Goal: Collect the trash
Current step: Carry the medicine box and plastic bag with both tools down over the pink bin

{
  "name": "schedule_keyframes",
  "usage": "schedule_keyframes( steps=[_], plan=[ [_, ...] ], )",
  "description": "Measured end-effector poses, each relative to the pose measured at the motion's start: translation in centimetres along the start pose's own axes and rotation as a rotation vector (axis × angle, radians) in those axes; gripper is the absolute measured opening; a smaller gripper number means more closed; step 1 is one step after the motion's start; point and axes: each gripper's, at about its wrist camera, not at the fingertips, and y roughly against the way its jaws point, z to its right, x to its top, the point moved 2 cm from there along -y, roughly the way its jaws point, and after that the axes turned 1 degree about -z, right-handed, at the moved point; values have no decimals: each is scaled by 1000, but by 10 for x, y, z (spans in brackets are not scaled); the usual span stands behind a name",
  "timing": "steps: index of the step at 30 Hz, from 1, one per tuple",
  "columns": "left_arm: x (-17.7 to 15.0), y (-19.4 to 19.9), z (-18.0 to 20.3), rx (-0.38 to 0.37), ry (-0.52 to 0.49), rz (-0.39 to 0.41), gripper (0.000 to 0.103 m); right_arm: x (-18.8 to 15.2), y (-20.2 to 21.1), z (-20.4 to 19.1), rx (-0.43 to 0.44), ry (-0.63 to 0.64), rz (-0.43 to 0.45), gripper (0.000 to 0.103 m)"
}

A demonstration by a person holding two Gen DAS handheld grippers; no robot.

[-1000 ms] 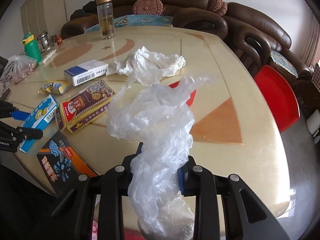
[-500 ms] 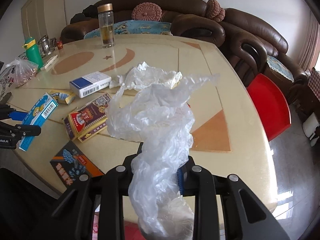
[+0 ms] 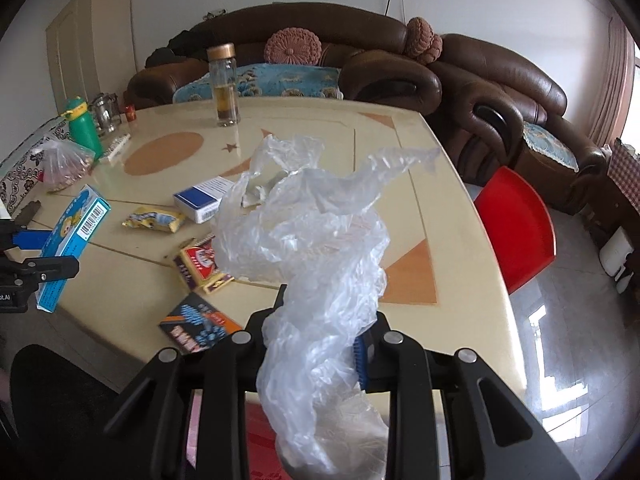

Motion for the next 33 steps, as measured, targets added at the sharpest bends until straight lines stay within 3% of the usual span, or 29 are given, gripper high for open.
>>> schedule_keyframes(
  steps=[17,33],
  plan=[
    [-35,83,36,-11,-74,122,62,-22,96,-24,25,34,74,27],
    [-77,80,57,-50,-98,91,62,-58,130,-45,53,59,51,27]
  ],
)
